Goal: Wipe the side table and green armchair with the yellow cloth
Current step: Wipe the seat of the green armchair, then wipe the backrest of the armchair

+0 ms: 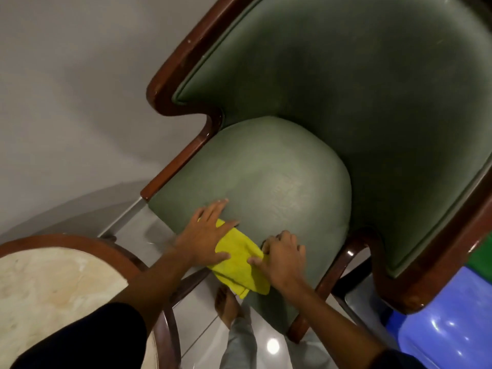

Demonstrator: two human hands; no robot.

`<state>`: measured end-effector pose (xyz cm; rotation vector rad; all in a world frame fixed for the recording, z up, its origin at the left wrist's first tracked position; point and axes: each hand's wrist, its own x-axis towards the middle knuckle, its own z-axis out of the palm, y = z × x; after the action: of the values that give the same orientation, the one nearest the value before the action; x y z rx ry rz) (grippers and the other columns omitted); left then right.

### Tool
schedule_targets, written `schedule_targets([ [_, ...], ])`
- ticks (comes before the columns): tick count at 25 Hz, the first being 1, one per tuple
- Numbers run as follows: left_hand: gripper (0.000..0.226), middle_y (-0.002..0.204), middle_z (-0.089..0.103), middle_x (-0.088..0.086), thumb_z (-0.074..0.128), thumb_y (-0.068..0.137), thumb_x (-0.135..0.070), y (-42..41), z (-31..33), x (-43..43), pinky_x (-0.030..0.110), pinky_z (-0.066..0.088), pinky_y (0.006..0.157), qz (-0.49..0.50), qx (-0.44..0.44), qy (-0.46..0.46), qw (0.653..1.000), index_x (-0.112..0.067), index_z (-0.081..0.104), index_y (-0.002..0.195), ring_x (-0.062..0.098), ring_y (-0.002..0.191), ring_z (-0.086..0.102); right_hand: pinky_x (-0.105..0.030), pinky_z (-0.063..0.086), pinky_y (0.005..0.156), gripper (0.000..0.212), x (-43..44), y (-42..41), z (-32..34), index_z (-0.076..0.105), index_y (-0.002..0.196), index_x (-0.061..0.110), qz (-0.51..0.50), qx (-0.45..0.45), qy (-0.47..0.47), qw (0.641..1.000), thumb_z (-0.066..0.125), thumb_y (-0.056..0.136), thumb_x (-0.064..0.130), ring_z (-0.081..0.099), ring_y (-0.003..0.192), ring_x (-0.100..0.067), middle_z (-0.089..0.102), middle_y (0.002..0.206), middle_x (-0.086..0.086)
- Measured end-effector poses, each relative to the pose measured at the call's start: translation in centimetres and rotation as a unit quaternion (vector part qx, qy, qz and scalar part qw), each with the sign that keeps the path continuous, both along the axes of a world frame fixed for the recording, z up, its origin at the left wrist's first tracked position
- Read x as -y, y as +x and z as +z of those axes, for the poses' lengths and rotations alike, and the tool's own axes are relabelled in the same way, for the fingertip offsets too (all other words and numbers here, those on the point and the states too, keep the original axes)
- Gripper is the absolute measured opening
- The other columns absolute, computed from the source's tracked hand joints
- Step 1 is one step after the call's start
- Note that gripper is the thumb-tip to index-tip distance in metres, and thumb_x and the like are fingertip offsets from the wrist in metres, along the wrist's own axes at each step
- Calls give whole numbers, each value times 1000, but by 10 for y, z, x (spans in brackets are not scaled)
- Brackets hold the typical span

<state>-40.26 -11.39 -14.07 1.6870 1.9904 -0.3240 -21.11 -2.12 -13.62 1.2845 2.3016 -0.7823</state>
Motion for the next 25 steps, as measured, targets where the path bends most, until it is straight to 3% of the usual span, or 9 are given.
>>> schedule_targets([
  [2, 72, 161, 20, 18, 51, 75, -70, 9, 7, -13, 44, 21, 115, 11, 17, 17, 1000, -25, 51, 131, 31, 149, 17, -35, 44, 85, 25, -22, -9, 25, 51, 69, 28, -106, -78, -104, 986, 73, 72, 38, 59, 98, -25, 58, 90, 0],
  [5, 58, 109, 71, 2, 50, 68, -70, 36, 47, -72, 34, 41, 87, 156, 200, 69, 965, -24, 62, 101, 26, 109, 63, -38, 52, 69, 29, -83, 18, 92, 47, 80, 24, -261, -178, -103, 943, 74, 69, 19, 60, 75, -25, 58, 75, 2],
  [8, 34, 86, 73, 4, 74, 69, -42, 85, 100, -164, 38, 54, 76, 236, 409, 106, 875, -18, 65, 91, 19, 82, 69, -35, 51, 67, 44, -146, 64, 175, 41, 99, 28, -294, -257, 70, 918, 72, 71, 15, 59, 73, -22, 58, 81, 7],
  [10, 19, 77, 69, -2, 79, 75, -21, 119, 135, -225, 28, 54, 67, 224, 548, 94, 800, -18, 65, 86, 2, 71, 65, -34, 47, 73, 52, -191, 94, 225, 39, 110, 29, -281, -262, 222, 896, 73, 73, 16, 59, 81, -20, 57, 93, 8],
  [12, 14, 78, 69, -6, 76, 80, -19, 151, 160, -279, 19, 51, 66, 182, 584, 108, 784, -21, 65, 88, -2, 71, 64, -41, 45, 80, 57, -230, 119, 252, 40, 121, 27, -281, -226, 371, 856, 71, 74, 20, 60, 99, -30, 57, 107, -2],
  [14, 21, 96, 72, 0, 71, 83, -33, 179, 168, -316, 30, 53, 77, 167, 472, 164, 850, -23, 65, 100, 13, 90, 67, -52, 38, 100, 70, -248, 126, 241, 35, 139, 19, -267, -97, 438, 853, 69, 79, 32, 42, 131, -37, 44, 141, -17],
  [17, 41, 133, 54, 5, 59, 88, -38, 183, 159, -322, 42, 41, 104, 157, 277, 213, 924, -28, 54, 127, 24, 125, 51, -54, 27, 117, 91, -230, 104, 196, 10, 154, 7, -322, -96, 291, 896, 60, 89, 46, 16, 148, -38, 12, 161, -24],
  [21, 50, 153, 39, 14, 60, 88, -28, 63, 139, -296, 51, 30, 113, 126, 1, 333, 934, -16, 51, 136, 29, 143, 36, -54, 37, 109, 92, -299, 96, 185, 17, 152, 4, -236, -93, 373, 892, 58, 87, 54, 41, 133, -44, 36, 149, -30],
  [25, 69, 161, 17, 22, 53, 91, -34, -86, 147, -265, 61, 16, 117, 200, -174, 319, 910, -7, 26, 148, 36, 149, 18, -57, 31, 111, 88, -401, 49, 199, 27, 146, 1, -59, -31, 446, 892, 36, 90, 68, 50, 122, -42, 54, 129, -29],
])
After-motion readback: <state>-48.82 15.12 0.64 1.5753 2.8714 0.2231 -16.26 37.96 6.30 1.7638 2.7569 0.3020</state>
